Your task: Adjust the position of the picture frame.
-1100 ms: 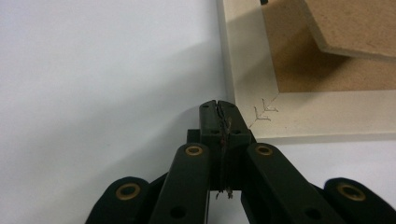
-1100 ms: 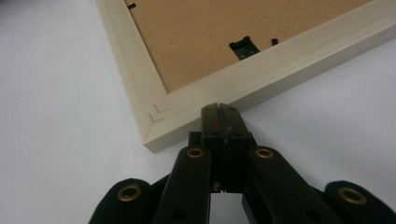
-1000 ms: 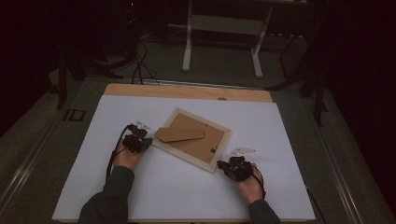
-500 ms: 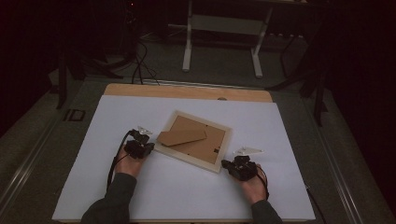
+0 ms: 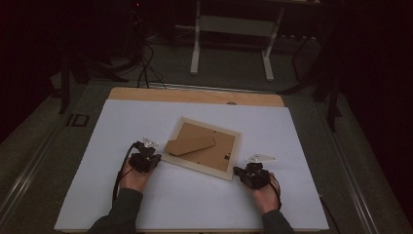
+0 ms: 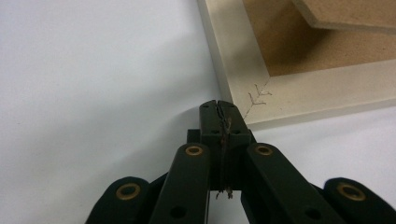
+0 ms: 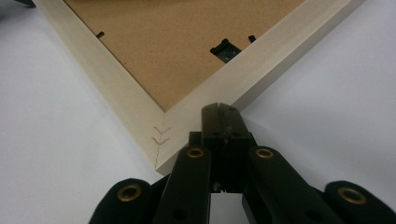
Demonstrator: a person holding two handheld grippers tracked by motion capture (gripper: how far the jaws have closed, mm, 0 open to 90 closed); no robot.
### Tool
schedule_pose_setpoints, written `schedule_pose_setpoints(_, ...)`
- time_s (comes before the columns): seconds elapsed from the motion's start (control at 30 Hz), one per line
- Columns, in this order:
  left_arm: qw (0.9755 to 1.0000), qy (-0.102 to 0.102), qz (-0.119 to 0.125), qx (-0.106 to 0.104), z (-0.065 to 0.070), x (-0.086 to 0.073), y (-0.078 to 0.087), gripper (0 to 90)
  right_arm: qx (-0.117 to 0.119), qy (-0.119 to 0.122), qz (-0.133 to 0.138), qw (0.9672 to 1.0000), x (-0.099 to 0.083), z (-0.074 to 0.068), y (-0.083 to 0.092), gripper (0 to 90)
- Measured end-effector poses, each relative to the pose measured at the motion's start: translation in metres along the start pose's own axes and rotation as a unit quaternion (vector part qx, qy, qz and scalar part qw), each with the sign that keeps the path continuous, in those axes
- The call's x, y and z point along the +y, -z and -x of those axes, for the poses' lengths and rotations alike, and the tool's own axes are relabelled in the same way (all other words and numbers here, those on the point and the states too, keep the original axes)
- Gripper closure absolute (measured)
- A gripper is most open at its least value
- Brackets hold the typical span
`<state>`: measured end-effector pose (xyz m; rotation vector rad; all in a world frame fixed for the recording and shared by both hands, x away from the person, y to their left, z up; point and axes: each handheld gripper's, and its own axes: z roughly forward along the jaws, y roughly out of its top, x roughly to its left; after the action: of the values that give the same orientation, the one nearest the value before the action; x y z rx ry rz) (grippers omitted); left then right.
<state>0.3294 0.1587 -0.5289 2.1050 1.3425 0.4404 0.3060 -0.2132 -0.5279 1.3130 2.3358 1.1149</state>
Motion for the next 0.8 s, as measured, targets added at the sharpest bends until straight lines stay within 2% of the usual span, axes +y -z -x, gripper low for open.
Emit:
schedule_pose_setpoints(0.23, 0.9999, -0.004, 0.010, 0.004, -0.0003, 0.0028, -0.0040, 90.0, -0.003, -0.004, -0.003, 1.0000, -0.0011, 0.0002, -0.0004, 90.0)
schedule_pose_setpoints(0.43, 0.9998, -0.001, 0.021, -0.006, -0.0050, 0.0031, -0.0064, 90.0, -0.002, -0.007, -0.006, 1.0000, -0.0011, 0.0002, -0.0007, 90.0)
schedule_pose_setpoints(0.5, 0.9996, -0.003, 0.029, -0.003, -0.0047, 0.0034, -0.0071, 90.0, 0.000, -0.007, -0.006, 1.0000, -0.0011, 0.0004, -0.0009, 90.0)
schedule_pose_setpoints(0.7, 0.9993, 0.009, 0.034, -0.010, -0.0066, 0.0050, -0.0098, 90.0, 0.002, -0.008, -0.008, 0.9999, -0.0010, 0.0008, -0.0008, 90.0)
schedule_pose_setpoints(0.8, 0.9995, 0.006, 0.030, -0.011, -0.0053, 0.0050, -0.0090, 90.0, 0.000, -0.008, -0.010, 0.9999, -0.0006, 0.0010, -0.0006, 90.0)
